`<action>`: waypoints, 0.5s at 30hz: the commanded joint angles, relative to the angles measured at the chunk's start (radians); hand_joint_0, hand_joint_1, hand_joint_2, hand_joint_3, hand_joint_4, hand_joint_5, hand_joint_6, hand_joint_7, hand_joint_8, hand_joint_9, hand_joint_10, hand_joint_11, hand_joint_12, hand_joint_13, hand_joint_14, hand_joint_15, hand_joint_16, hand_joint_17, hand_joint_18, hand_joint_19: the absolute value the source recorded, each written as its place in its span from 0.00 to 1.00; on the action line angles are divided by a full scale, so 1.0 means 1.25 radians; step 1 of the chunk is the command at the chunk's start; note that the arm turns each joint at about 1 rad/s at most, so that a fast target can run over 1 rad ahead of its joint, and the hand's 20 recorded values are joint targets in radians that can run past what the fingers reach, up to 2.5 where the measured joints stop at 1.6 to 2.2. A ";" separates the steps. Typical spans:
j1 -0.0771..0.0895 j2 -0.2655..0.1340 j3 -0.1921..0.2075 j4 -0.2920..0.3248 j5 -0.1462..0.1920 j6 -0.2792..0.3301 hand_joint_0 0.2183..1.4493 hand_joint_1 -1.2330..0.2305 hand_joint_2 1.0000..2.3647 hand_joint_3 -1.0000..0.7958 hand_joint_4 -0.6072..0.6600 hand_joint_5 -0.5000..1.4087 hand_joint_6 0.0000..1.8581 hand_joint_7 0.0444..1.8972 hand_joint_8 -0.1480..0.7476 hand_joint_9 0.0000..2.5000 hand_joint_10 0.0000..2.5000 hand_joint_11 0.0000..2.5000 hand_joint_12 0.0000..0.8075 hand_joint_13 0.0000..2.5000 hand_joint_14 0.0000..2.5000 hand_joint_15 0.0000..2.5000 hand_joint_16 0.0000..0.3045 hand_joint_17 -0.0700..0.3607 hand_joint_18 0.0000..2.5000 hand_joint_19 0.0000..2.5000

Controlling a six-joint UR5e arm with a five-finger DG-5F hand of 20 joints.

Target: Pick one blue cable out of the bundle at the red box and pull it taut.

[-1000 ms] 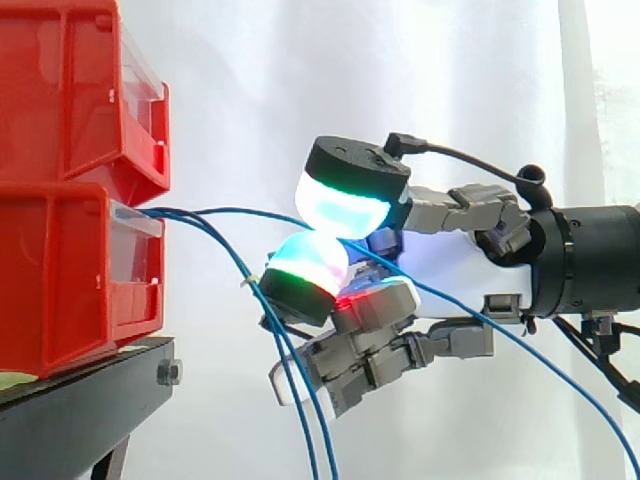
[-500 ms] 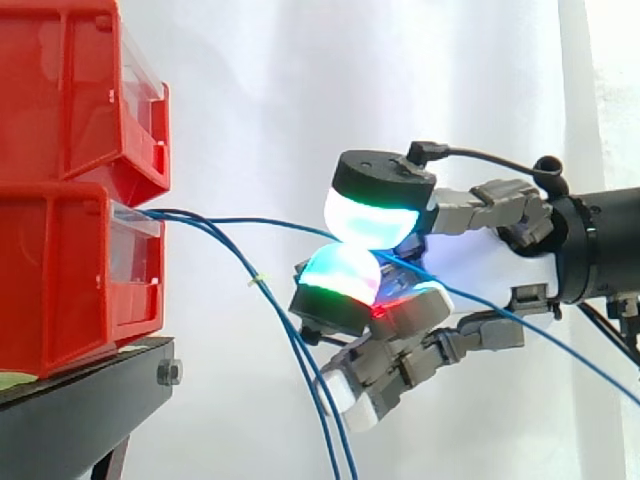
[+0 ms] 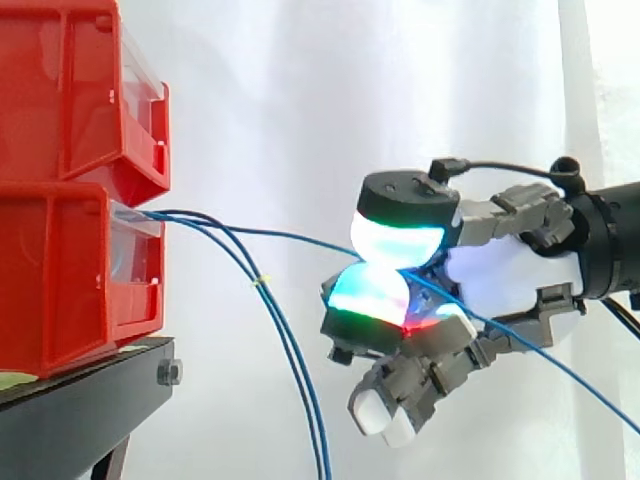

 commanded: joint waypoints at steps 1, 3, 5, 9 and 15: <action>0.003 0.000 -0.034 0.022 0.008 0.000 0.34 0.26 0.01 0.48 0.63 0.20 0.48 0.66 0.60 0.40 0.01 0.42 0.48 0.27 0.01 0.16 0.18 0.45 0.24 0.14; 0.003 0.000 -0.041 0.032 0.008 0.000 0.34 0.26 0.01 0.48 0.63 0.20 0.48 0.66 0.59 0.40 0.01 0.41 0.48 0.27 0.01 0.16 0.18 0.45 0.24 0.14; 0.003 0.000 -0.067 0.095 0.008 0.000 0.34 0.26 0.01 0.48 0.62 0.20 0.48 0.66 0.59 0.39 0.01 0.39 0.48 0.26 0.01 0.15 0.18 0.45 0.24 0.14; 0.005 0.000 -0.108 0.179 0.008 0.004 0.34 0.26 0.01 0.48 0.63 0.20 0.48 0.66 0.59 0.38 0.01 0.38 0.48 0.26 0.01 0.15 0.18 0.45 0.23 0.14; 0.010 0.000 -0.113 0.209 0.004 0.026 0.34 0.26 0.01 0.48 0.63 0.20 0.48 0.66 0.59 0.38 0.01 0.36 0.48 0.25 0.01 0.15 0.18 0.44 0.23 0.13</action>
